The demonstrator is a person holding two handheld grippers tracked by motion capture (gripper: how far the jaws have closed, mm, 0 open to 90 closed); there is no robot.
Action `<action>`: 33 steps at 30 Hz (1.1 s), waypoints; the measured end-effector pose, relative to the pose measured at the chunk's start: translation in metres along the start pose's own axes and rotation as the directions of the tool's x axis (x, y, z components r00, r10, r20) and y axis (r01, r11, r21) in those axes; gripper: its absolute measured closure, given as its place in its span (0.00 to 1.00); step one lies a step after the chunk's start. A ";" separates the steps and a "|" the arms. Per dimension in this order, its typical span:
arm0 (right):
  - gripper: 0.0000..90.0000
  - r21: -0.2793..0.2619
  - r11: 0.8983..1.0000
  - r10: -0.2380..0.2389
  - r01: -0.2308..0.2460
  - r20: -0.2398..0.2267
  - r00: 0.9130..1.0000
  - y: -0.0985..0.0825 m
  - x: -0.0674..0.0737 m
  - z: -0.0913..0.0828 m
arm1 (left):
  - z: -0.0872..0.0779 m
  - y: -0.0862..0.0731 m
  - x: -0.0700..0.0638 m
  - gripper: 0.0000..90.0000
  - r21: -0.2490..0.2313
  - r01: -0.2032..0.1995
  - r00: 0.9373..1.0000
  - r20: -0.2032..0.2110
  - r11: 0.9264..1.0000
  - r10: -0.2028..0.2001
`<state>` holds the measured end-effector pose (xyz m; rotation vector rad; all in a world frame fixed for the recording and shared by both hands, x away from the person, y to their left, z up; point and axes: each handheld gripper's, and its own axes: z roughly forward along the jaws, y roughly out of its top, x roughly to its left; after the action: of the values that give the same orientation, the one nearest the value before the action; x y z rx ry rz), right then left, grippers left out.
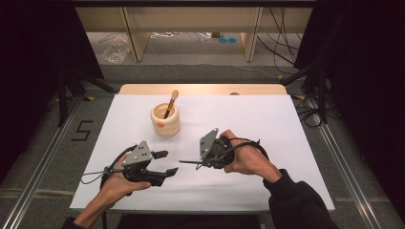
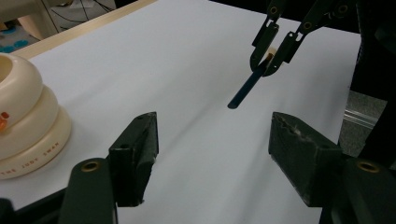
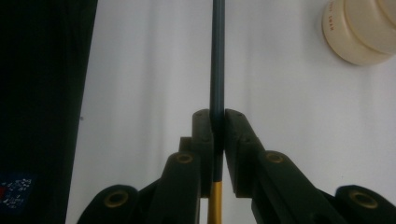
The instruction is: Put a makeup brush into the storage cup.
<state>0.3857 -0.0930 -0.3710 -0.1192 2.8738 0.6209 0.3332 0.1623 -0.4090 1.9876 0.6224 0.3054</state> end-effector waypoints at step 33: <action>0.93 0.024 0.993 -0.111 0.113 -0.054 0.992 0.023 0.017 0.011 | 0.018 0.006 -0.020 0.69 0.159 -0.172 0.979 0.134 0.972 0.151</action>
<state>0.3681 -0.0682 -0.3751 -0.2950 2.9003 0.5650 0.3260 0.1358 -0.4116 2.2082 0.4212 0.2343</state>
